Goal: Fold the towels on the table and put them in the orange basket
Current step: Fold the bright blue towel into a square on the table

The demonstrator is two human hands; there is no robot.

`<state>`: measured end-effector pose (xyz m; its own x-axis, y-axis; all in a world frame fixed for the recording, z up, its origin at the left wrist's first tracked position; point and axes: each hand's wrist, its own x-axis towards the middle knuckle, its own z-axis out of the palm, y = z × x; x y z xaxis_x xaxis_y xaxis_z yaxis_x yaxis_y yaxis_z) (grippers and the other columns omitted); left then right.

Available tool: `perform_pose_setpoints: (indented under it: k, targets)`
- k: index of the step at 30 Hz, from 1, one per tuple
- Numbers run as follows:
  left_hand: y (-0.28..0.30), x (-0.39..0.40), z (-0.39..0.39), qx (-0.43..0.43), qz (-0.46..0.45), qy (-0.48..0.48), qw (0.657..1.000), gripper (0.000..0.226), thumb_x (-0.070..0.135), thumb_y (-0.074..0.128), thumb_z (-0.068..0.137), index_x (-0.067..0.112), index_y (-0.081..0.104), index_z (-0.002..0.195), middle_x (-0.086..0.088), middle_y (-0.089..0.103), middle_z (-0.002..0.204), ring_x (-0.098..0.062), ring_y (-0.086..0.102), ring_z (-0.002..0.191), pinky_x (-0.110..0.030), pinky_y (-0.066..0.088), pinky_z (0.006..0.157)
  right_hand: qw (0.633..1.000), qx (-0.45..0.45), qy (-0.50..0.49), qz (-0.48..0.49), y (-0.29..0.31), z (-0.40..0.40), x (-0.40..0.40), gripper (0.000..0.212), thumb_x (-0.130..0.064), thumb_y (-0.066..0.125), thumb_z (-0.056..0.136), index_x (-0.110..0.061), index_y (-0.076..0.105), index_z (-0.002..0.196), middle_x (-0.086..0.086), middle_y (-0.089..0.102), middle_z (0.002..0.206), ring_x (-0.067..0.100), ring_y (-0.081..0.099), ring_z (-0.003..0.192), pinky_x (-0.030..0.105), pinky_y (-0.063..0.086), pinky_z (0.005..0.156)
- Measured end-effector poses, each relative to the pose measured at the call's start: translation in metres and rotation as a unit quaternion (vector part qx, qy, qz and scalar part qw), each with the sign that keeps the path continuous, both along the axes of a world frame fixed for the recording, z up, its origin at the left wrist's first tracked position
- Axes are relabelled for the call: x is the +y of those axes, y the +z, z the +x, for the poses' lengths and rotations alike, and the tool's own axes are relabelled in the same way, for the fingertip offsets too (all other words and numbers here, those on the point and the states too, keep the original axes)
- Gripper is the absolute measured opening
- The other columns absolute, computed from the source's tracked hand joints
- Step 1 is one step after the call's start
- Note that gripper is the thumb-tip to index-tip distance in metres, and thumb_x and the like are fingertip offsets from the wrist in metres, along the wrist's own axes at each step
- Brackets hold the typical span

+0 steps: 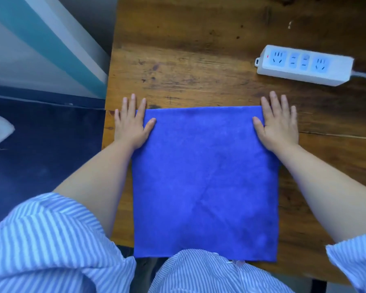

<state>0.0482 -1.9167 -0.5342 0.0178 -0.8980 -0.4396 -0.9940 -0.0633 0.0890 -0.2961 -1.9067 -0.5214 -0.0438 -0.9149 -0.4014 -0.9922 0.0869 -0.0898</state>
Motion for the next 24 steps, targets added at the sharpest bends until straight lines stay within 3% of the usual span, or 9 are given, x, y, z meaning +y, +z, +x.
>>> perform_pose_setpoints:
  k: [4,7,10,13,15,18,21,24]
  targets:
    - [0.011,-0.005,0.002,-0.047,0.023,0.028,0.998,0.067,0.052,0.027,0.093,0.019,0.005,0.147,-0.009,-0.009,0.156,-0.026,-0.011,0.143,-0.047,0.003,0.115,0.998,0.034,-0.047,0.038,0.009,-0.004,-0.005,0.063,-0.048,0.023,0.094,-0.019,0.004,0.146,0.001,-0.005,0.156,0.022,-0.008,0.143,0.047,-0.004,0.115]
    - [0.024,-0.006,-0.009,-0.055,-0.039,-0.036,0.997,0.061,0.040,0.034,0.095,0.012,0.016,0.146,-0.012,0.000,0.156,-0.026,-0.003,0.144,-0.045,0.009,0.114,0.998,0.039,-0.044,0.018,0.019,0.010,-0.005,0.061,-0.042,0.026,0.095,-0.013,0.008,0.146,0.005,-0.001,0.156,0.024,-0.006,0.143,0.048,-0.002,0.115]
    - [0.030,-0.010,-0.030,-0.031,-0.056,-0.113,0.991,0.046,0.021,0.039,0.094,0.008,0.034,0.137,-0.014,0.029,0.147,-0.028,0.024,0.136,-0.040,0.023,0.107,0.998,0.002,0.033,-0.047,0.026,0.027,-0.007,0.053,-0.020,0.039,0.092,-0.008,0.024,0.142,0.012,0.027,0.149,0.027,0.015,0.141,0.046,0.004,0.115]
    - [0.034,-0.020,-0.043,-0.033,-0.027,-0.084,0.996,0.032,0.009,0.041,0.087,0.004,0.048,0.118,-0.018,0.049,0.122,-0.034,0.042,0.114,-0.040,0.036,0.091,0.997,0.012,0.066,-0.039,0.030,0.039,-0.023,0.040,-0.005,0.046,0.082,-0.004,0.046,0.122,0.017,0.051,0.121,0.033,0.042,0.117,0.044,0.024,0.107]
    - [0.035,-0.026,-0.044,-0.036,-0.014,-0.069,0.997,0.027,0.006,0.041,0.085,0.002,0.049,0.111,-0.019,0.050,0.117,-0.036,0.042,0.111,-0.041,0.038,0.089,0.997,0.027,0.066,-0.012,0.035,0.042,-0.034,0.028,-0.004,0.047,0.079,-0.004,0.052,0.107,0.016,0.054,0.113,0.034,0.045,0.109,0.042,0.032,0.095]
    - [0.037,-0.036,-0.041,-0.056,-0.021,-0.064,0.996,0.026,0.005,0.042,0.085,0.003,0.052,0.109,-0.019,0.049,0.115,-0.036,0.043,0.109,-0.041,0.039,0.088,0.997,0.028,0.063,-0.016,0.040,0.043,-0.047,0.020,-0.002,0.047,0.080,-0.001,0.058,0.096,0.018,0.052,0.108,0.034,0.045,0.105,0.040,0.032,0.090]
    - [0.039,-0.049,-0.041,-0.078,-0.051,-0.035,0.995,0.027,0.006,0.044,0.086,0.006,0.052,0.112,-0.018,0.050,0.116,-0.034,0.044,0.109,-0.041,0.038,0.090,0.996,0.037,0.054,-0.068,0.040,0.042,-0.051,0.021,0.001,0.046,0.080,-0.001,0.057,0.098,0.019,0.052,0.106,0.035,0.045,0.101,0.040,0.032,0.089]
    - [0.036,-0.050,-0.044,-0.065,-0.118,0.002,0.991,0.031,0.003,0.047,0.085,0.005,0.050,0.116,-0.019,0.049,0.120,-0.035,0.043,0.113,-0.040,0.035,0.094,0.990,0.010,0.039,-0.134,0.034,0.049,-0.049,0.029,0.004,0.043,0.080,0.000,0.053,0.107,0.021,0.052,0.113,0.035,0.044,0.108,0.044,0.027,0.100]
